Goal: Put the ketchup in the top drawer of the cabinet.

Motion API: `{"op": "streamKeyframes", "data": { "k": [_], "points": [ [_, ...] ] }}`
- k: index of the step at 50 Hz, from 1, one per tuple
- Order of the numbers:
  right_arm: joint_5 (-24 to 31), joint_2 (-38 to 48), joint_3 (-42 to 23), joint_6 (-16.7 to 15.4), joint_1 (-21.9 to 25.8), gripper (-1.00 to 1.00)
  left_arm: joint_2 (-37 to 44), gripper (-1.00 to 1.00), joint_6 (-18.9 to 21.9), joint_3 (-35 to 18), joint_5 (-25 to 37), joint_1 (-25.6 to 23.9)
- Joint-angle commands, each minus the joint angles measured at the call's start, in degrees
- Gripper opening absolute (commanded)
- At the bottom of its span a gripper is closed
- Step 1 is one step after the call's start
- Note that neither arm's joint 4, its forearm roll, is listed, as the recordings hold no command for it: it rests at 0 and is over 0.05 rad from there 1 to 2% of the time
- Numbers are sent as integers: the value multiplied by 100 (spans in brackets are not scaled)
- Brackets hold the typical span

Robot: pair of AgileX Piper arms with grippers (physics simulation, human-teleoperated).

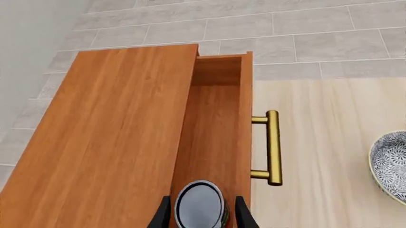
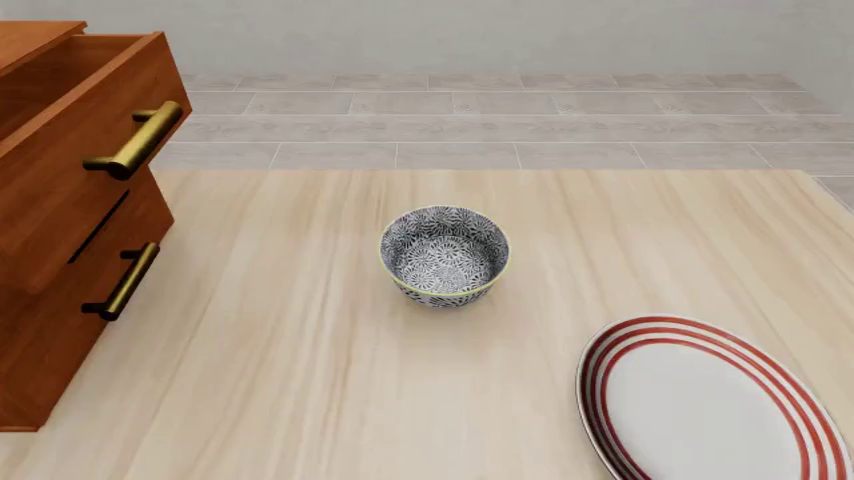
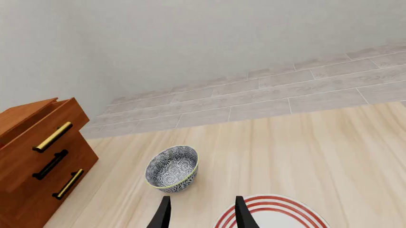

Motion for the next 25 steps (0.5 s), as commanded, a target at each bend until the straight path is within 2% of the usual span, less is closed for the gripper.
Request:
{"op": "streamKeyframes", "data": {
  "k": [1, 19, 25],
  "points": [
    [0, 0, 0, 0, 0, 100, -38, 100, 82, -38, 52, -32],
    [0, 0, 0, 0, 0, 100, -161, 100, 1, -105, 161, -148],
    [0, 0, 0, 0, 0, 100, -296, 100, -44, -315, 368, -258]
  ]
}}
